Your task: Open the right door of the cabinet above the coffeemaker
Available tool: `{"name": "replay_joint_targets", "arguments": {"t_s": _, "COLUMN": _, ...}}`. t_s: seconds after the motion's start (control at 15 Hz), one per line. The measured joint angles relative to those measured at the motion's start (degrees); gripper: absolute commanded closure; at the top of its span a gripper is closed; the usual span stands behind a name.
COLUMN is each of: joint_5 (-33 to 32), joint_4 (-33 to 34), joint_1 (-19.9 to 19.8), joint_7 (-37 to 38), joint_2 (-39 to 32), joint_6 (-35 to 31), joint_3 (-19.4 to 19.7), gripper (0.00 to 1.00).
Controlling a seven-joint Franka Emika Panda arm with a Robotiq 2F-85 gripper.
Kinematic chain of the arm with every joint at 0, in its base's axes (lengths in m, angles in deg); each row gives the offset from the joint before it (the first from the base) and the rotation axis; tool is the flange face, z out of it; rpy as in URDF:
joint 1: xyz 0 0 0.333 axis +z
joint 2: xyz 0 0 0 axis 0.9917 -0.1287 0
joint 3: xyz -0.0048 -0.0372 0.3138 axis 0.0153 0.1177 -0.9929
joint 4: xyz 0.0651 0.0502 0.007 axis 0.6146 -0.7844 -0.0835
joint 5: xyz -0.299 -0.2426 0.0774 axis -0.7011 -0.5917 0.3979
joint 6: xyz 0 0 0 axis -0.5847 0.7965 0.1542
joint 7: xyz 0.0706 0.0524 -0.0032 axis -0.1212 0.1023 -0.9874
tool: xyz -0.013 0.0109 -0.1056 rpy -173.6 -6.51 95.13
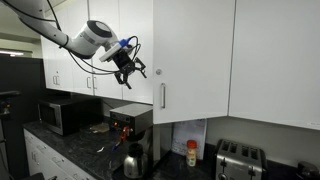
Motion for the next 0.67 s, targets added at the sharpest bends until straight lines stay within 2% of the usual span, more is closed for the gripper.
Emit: {"name": "replay_joint_targets", "arguments": {"t_s": 0.67, "joint_5": -20.27, "joint_4": -4.71, "joint_1": -1.09, "joint_7": 7.82, "joint_2": -0.95, "joint_6": -4.56, "joint_3": 3.07, "gripper": 0.0}}
